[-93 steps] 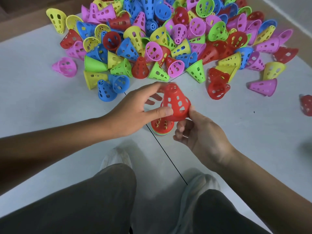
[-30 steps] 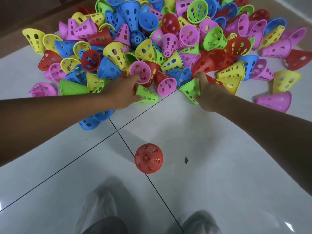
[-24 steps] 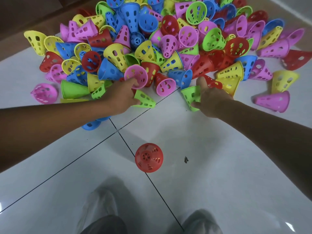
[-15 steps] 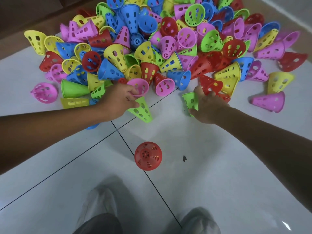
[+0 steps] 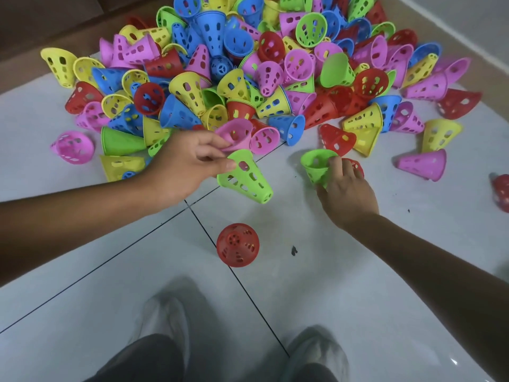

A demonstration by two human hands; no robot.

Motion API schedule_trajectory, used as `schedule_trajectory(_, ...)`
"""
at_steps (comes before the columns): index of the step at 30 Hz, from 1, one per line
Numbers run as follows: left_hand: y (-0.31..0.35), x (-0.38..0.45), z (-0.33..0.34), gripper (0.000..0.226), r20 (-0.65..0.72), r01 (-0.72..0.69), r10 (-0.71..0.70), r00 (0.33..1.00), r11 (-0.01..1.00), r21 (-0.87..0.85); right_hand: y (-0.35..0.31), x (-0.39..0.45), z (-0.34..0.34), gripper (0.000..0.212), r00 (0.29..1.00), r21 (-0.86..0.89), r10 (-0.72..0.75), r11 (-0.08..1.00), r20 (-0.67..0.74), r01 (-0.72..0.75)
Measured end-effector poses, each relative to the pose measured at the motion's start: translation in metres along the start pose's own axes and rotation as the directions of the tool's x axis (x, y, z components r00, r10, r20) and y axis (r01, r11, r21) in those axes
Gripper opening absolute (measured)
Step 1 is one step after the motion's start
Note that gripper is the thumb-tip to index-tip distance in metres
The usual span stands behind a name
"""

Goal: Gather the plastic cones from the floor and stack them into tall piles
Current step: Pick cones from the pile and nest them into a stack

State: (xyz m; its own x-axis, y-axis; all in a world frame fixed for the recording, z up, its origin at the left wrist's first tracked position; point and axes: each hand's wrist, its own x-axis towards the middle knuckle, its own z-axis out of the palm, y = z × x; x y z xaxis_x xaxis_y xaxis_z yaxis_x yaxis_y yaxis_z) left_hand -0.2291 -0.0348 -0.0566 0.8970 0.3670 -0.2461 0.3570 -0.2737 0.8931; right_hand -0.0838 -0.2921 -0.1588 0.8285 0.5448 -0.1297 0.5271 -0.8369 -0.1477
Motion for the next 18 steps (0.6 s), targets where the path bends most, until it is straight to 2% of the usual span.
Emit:
schedule_trajectory(5,0.005,-0.017,0.001,0.014,-0.025,0.047,-0.054,0.998,0.975,-0.217,0.005,-0.015,0.005,0.038,0.995,0.018,0.003,1.0,-0.099,-0.001)
schedule_trajectory(9,0.003,-0.034,-0.004,0.039,0.007,0.131,-0.137,0.991,0.933,-0.335,0.007,-0.031,0.006,0.032,0.994,0.036,0.007,0.999,-0.112,-0.003)
schedule_trajectory(13,-0.007,-0.052,-0.003,0.027,0.055,0.242,-0.244,0.968,0.861,-0.448,0.008,-0.047,0.008,0.029,0.991,0.032,0.02,0.999,-0.135,-0.015)
schedule_trajectory(18,-0.021,-0.07,0.01,0.021,0.089,0.314,-0.315,0.945,0.793,-0.522,0.006,-0.061,0.007,0.028,0.977,0.091,0.065,0.995,-0.203,-0.047)
